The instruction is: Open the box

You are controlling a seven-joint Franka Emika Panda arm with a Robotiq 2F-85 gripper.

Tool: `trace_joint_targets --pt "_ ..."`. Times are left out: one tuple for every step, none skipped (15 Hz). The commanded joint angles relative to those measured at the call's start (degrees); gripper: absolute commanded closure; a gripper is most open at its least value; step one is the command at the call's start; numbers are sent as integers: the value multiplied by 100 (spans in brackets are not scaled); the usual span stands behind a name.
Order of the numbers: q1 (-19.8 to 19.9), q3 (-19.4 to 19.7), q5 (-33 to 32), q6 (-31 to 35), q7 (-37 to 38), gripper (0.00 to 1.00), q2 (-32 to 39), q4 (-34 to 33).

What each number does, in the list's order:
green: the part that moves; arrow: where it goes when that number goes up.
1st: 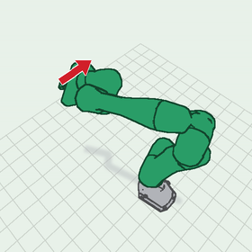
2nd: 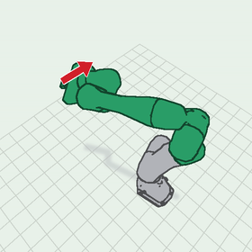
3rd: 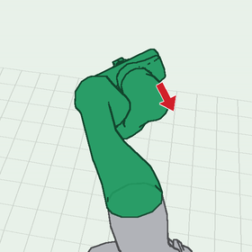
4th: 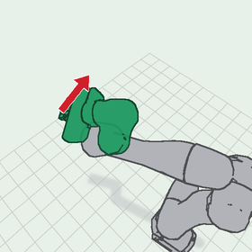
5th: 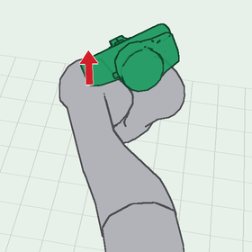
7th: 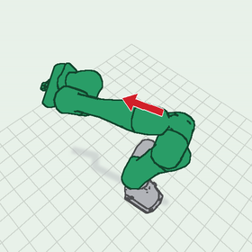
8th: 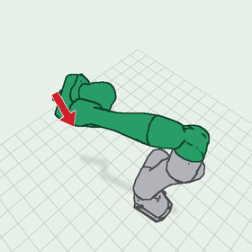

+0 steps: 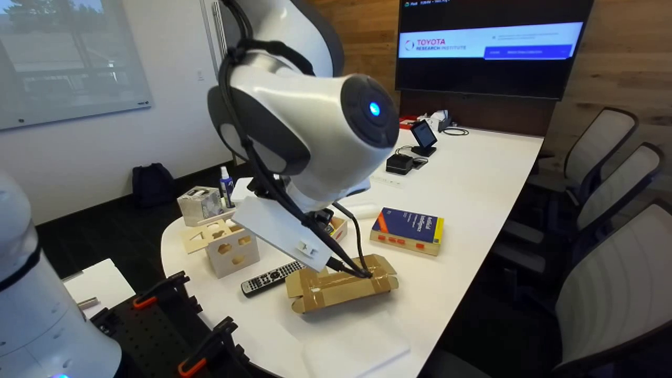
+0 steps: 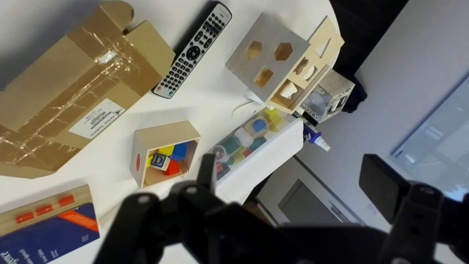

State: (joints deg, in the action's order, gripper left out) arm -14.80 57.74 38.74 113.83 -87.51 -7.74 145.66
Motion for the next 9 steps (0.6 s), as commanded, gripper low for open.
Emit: trace_joint_targets --pt "-336 379 1342 -462 -1344 0 1386 -282" --pt "587 -549 1696 -601 -1625 0 1714 -298" --pt "862 -855 1940 -646 -1812 0 1977 -356" --pt "1249 -1277 2119 -657 -1941 0 2244 -459" --pt "1621 -1698 2292 -612 -2057 0 2532 -587" --pt "1966 -2077 2409 -552 -2124 0 2788 -728" --pt "2282 -2424 2470 -469 -2148 0 3019 -879" --pt "2576 -2735 2484 -405 -2122 0 3239 -1031" --pt "2847 -3018 2483 -346 -2110 0 3454 -1207"
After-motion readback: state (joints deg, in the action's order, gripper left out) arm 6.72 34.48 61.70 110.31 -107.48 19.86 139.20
